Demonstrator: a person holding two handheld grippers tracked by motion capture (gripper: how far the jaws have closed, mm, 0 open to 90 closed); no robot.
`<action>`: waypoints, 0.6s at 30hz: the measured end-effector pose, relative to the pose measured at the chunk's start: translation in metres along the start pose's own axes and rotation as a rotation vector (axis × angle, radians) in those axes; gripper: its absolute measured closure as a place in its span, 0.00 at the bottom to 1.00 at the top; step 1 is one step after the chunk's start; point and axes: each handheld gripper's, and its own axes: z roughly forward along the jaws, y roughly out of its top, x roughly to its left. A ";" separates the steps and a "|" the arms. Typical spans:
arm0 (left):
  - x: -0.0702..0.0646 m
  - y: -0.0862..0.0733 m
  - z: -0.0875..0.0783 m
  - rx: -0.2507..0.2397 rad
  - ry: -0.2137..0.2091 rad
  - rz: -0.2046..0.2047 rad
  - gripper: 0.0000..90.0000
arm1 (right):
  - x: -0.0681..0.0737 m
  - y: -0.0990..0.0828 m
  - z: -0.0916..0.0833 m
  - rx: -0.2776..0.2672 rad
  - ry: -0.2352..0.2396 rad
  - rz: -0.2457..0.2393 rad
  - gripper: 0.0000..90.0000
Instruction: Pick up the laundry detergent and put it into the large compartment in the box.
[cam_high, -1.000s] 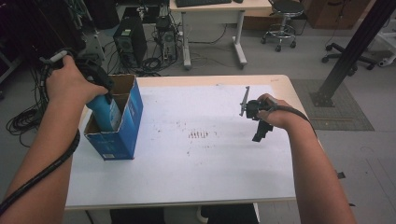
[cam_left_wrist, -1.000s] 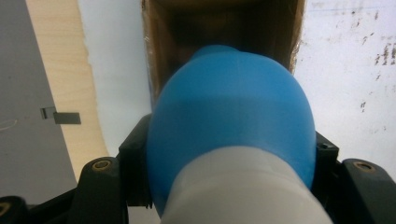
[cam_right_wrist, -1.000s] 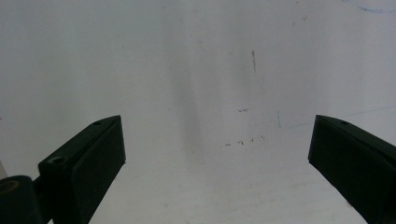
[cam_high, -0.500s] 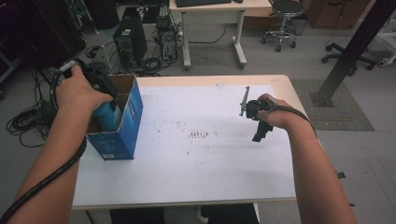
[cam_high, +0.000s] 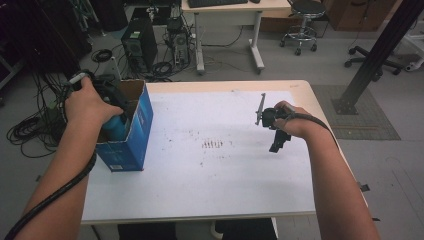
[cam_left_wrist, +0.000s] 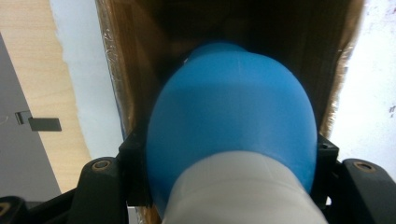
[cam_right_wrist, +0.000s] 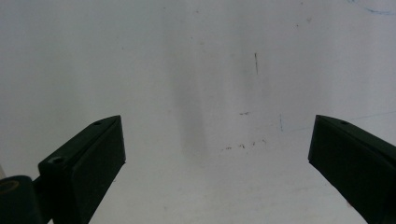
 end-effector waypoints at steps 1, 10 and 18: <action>0.000 0.000 0.002 -0.007 0.002 -0.003 0.42 | 0.000 0.000 0.000 0.000 0.000 0.000 0.04; 0.002 -0.001 0.011 -0.006 0.003 -0.006 0.42 | 0.001 0.001 0.001 0.004 0.000 0.002 0.04; 0.000 -0.001 0.017 -0.003 0.000 0.003 0.42 | 0.002 0.002 0.003 0.001 0.003 0.000 0.04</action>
